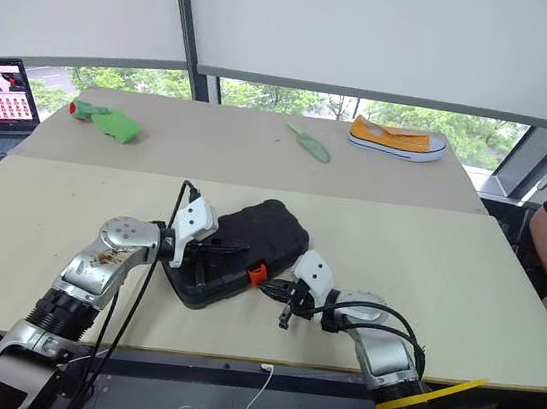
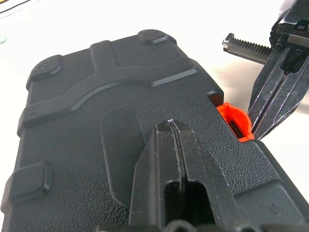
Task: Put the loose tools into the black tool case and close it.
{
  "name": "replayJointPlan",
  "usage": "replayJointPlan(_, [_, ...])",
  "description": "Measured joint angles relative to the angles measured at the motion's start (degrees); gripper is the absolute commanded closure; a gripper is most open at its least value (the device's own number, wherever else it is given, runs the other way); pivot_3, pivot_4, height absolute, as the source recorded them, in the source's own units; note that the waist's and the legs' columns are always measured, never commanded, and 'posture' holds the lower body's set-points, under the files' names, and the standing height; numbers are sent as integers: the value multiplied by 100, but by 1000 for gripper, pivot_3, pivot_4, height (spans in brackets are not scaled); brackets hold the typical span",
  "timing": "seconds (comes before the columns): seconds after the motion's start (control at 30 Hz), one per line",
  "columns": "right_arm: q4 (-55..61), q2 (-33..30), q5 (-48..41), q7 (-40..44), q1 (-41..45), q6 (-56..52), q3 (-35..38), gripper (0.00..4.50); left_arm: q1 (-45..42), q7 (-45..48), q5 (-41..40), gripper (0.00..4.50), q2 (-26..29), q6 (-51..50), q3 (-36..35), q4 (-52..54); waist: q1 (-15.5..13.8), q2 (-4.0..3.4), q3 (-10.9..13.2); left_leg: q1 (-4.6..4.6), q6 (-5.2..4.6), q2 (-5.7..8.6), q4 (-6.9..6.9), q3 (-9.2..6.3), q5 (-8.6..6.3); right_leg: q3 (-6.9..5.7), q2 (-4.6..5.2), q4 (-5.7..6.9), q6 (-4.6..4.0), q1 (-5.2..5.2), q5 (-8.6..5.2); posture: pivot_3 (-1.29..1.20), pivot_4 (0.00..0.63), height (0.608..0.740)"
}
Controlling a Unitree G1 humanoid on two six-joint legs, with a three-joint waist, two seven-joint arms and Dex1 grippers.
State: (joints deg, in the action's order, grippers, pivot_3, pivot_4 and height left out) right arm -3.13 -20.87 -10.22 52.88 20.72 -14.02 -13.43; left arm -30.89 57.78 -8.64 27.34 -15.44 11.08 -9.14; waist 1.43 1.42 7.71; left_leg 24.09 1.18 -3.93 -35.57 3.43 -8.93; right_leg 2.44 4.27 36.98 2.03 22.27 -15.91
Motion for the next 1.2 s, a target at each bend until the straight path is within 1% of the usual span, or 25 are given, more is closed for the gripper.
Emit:
replayJointPlan(0.13, [-61, 73, 4, 1, 32, 0, -16, 4478, 1, 0, 0, 4500, 7, 0, -3, -14, 10, 0, 0, -5, 1, 0, 4, 0, 0, 0, 1, 0, -1, -1, 0, 0, 150, 740])
replayJointPlan(0.3, [-216, 184, 39, 1, 94, 0, -41, 4478, 16, 0, 0, 4500, 27, -13, -40, -48, 41, 1, 0, -35, 2, 4, 33, 0, -1, 2, 3, -7, -7, -1, 1, 0, 150, 740])
replayJointPlan(0.63, [-631, 392, 125, -43, 280, 0, -149, 4478, 33, 20, -3, 4500, 23, -87, -91, -19, 72, 0, 0, -34, 2, 6, 48, 0, -1, 1, 4, -8, -14, -1, 4, 0, 150, 740])
replayJointPlan(0.77, [-622, 339, 106, 5, 280, 0, -150, 4478, 108, 9, -31, 4500, 30, -98, -142, 69, 78, 0, 0, -31, 2, 6, 54, 0, -1, 3, 4, -10, -14, -2, 4, 0, 150, 740])
replayJointPlan(0.83, [-350, 230, 5, 148, 195, 23, -136, 4500, 240, 1, -131, 3980, 21, -81, -268, 161, 91, 0, 1, -28, 1, 6, 63, 3, 0, 6, 4, -13, -12, 0, 4, 0, 150, 740])
replayJointPlan(0.87, [-177, 156, -60, 222, 152, 39, -104, 4500, 307, 7, -219, 3865, 21, 2, -353, 187, 95, 0, 0, -29, 0, 5, 66, 3, 0, 6, 2, -14, -3, -1, 4, 0, 150, 740])
replayJointPlan(0.9, [13, 68, -185, 318, 81, 61, -40, 4206, 443, 21, -312, 3578, 21, 163, -468, 235, 100, -1, 1, -29, -1, 6, 75, 4, 1, 7, 4, -17, 6, 2, 5, 0, 150, 740])
replayJointPlan(0.93, [167, -47, -289, 423, -3, 96, 65, 3900, 590, 64, -422, 3140, 33, 312, -587, 296, 101, 1, 1, -28, -4, 5, 83, 4, 2, 6, 2, -22, 10, 2, 6, 0, 150, 740])
replayJointPlan(1.0, [404, -330, -504, 639, -183, 112, 280, 3373, 887, 243, -751, 2460, 118, 556, -887, 450, 106, 5, 4, -24, -10, 1, 86, 4, 5, 7, 0, -22, -4, 7, -7, 0, 150, 740])
replayJointPlan(1.03, [472, -457, -577, 724, -270, 130, 348, 2994, 1019, 305, -884, 2071, 157, 626, -1021, 510, 108, 6, 5, -24, -12, 1, 87, 4, -2, 9, 0, -21, -15, 9, -11, 0, 150, 740])
replayJointPlan(1.07, [518, -634, -644, 856, -374, 167, 445, 2631, 1179, 399, -1070, 1675, 260, 705, -1215, 607, 108, 11, 8, -23, -14, 1, 88, 3, -8, 8, -3, -18, -30, 8, -16, 0, 150, 740])
replayJointPlan(1.13, [589, -814, -704, 1021, -474, 308, 560, 1990, 1413, 494, -1219, 982, 504, 769, -1489, 692, 111, 15, 17, -21, -18, -1, 94, 3, -13, 9, -7, -18, -35, 14, -23, 0, 150, 740])
replayJointPlan(1.17, [644, -910, -757, 1112, -533, 418, 614, 1632, 1606, 542, -1270, 600, 678, 758, -1618, 733, 117, 17, 24, -19, -16, -3, 96, 3, -18, 11, -9, -19, -36, 20, -27, 0, 150, 740])
replayJointPlan(1.2, [645, -1064, -813, 1242, -624, 642, 752, 1365, 1933, 604, -1415, 312, 885, 737, -1858, 768, 118, 23, 41, -14, -15, -3, 97, 3, -23, 11, -9, -19, -36, 23, -34, 0, 150, 740])
